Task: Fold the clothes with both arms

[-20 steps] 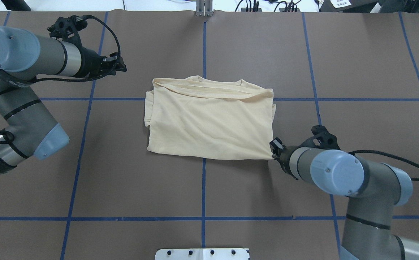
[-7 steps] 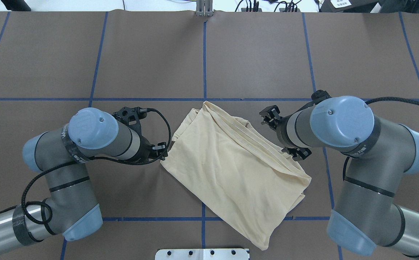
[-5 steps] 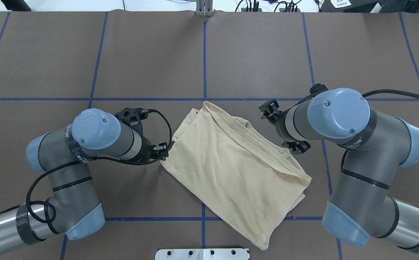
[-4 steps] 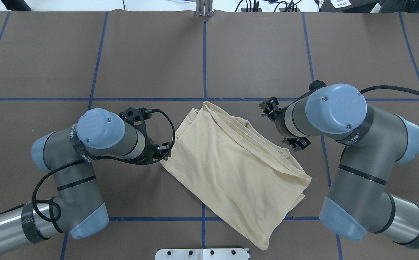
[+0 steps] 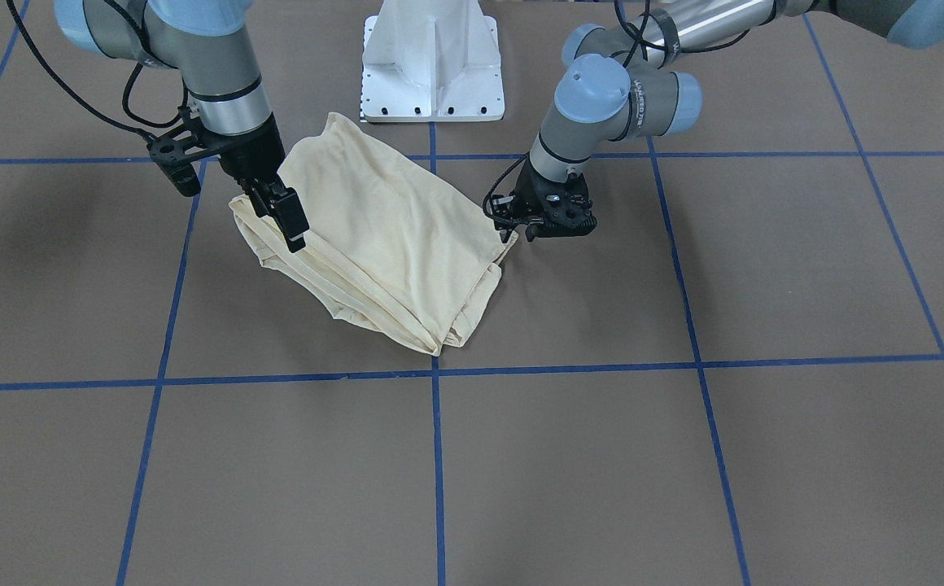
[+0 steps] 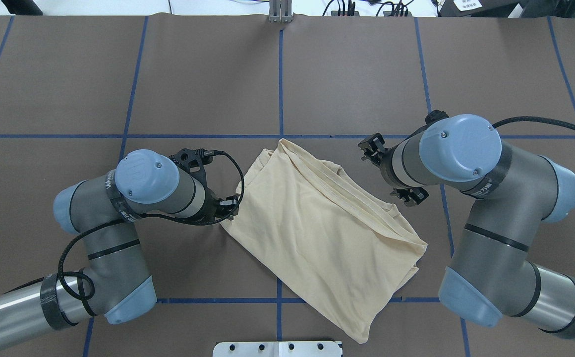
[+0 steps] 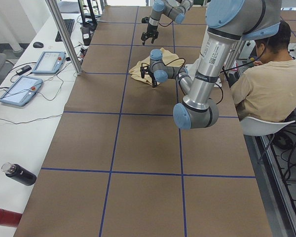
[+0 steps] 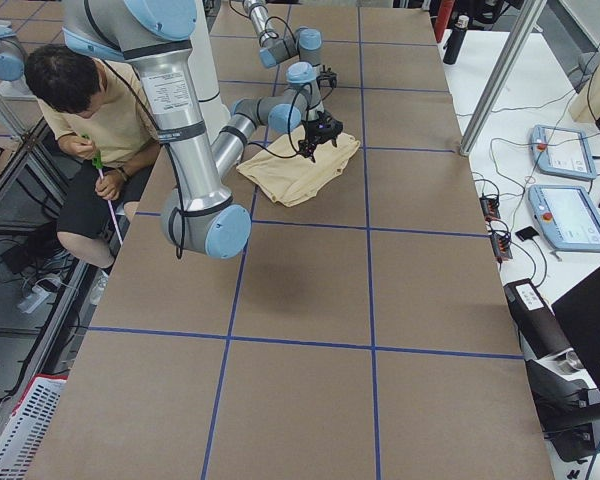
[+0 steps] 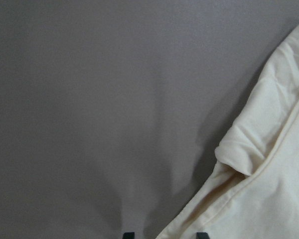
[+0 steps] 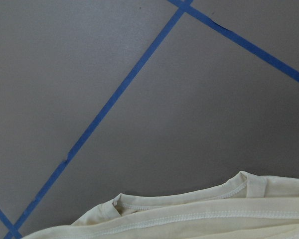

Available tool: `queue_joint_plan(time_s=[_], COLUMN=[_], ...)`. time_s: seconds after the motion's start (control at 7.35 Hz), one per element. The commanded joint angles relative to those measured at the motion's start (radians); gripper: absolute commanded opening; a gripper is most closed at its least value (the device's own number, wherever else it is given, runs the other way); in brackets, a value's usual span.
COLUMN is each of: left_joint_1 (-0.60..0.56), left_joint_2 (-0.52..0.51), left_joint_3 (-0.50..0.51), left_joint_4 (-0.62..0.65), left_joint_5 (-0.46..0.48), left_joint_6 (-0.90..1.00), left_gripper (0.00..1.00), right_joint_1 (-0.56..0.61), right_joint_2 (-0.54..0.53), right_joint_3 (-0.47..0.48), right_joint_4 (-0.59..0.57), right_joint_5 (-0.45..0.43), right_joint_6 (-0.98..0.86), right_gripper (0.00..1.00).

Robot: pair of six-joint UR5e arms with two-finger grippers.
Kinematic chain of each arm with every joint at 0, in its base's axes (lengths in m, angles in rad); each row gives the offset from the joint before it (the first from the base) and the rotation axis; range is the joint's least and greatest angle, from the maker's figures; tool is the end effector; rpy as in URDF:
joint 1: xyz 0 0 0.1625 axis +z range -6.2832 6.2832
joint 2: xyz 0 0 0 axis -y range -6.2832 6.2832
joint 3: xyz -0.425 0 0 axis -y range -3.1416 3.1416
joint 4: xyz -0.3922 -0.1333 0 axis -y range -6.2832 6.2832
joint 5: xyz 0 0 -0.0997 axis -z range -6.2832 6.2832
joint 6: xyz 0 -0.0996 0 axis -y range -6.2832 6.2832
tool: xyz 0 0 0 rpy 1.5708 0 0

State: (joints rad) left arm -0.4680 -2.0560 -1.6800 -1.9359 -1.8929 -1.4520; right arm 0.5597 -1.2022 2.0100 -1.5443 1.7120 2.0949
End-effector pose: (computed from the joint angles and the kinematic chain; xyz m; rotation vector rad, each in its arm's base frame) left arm 0.5411 -0.3875 0.2914 -0.0092 0.9963 -0.1654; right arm -0.4148 -0.4006 0.2679 -0.1231 -0.8705 0.9578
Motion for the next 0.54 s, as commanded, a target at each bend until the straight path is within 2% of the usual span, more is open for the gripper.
queue_joint_plan(time_s=[0.0,0.14,0.41], left_joint_1=[0.006,0.014,0.019], left_joint_2=[-0.003,-0.001,-0.001], left_joint_3=[0.003,0.003,0.005], left_joint_4=[-0.002,0.000,0.000], left_joint_5=[0.000,0.002,0.000], left_joint_6=[-0.001,-0.001,-0.001], left_gripper=[0.39,0.27,0.13], right_joint_1=[0.002,0.002,0.003], right_joint_2=[-0.005,-0.005,-0.005], right_joint_3=[-0.001,-0.002,-0.002], right_joint_4=[0.000,0.000,-0.003], right_joint_5=[-0.002,-0.003,-0.003], right_joint_6=[-0.009,-0.009,-0.012], right_gripper=[1.00,1.00,1.00])
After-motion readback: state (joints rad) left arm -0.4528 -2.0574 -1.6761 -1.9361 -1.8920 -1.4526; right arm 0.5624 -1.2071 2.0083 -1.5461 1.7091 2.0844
